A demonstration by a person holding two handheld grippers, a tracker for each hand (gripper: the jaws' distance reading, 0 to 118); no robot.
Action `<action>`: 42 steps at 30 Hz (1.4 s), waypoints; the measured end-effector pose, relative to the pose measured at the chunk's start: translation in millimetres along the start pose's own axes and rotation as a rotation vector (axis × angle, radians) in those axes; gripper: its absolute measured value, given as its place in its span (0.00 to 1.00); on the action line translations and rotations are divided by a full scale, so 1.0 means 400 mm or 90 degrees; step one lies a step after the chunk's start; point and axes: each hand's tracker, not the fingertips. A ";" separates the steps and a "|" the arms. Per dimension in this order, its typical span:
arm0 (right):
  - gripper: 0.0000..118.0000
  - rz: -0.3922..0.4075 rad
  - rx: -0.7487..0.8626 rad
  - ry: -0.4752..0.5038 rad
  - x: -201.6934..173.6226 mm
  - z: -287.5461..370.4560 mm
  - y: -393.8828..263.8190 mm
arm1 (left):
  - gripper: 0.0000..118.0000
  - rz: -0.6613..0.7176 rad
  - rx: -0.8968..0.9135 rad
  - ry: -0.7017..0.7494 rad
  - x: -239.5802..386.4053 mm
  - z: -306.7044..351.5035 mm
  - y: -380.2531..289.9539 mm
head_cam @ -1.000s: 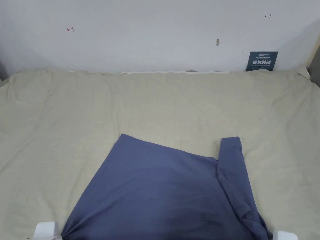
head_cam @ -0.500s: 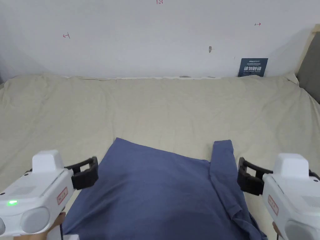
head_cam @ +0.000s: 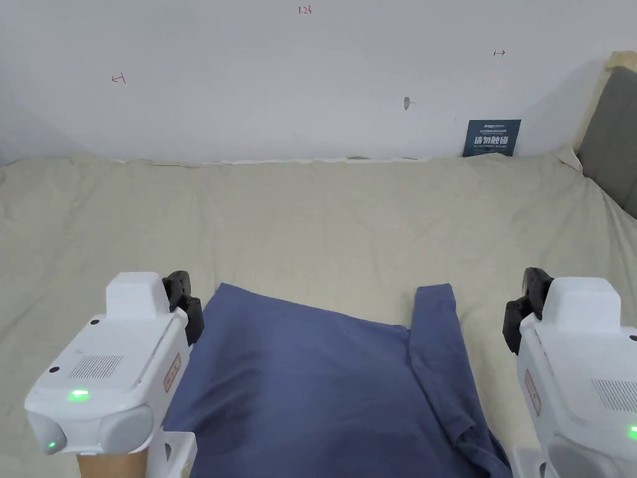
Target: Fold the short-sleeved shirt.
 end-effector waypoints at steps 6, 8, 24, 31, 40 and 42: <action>0.01 0.000 -0.029 -0.004 0.017 -0.079 -0.031 | 0.00 0.013 -0.160 -0.061 -0.005 -0.228 0.010; 0.01 0.001 -0.040 -0.006 0.019 -0.093 -0.027 | 0.00 0.024 -0.212 -0.086 -0.021 -0.335 0.005; 0.01 0.004 -0.151 -0.041 0.025 -0.357 -0.123 | 0.74 -0.079 -0.488 -0.006 -0.036 -0.980 -0.201; 0.02 -0.023 -0.244 -0.022 0.053 -0.426 -0.199 | 0.42 -0.052 -0.485 -0.026 0.003 -0.948 -0.217; 0.99 -0.080 -0.445 0.048 0.046 -0.659 -0.326 | 0.02 -0.065 -0.418 -0.045 0.062 -0.857 -0.144; 0.98 -0.058 -0.485 0.051 0.028 -0.698 -0.360 | 0.02 -0.054 -0.400 -0.054 0.010 -0.821 -0.130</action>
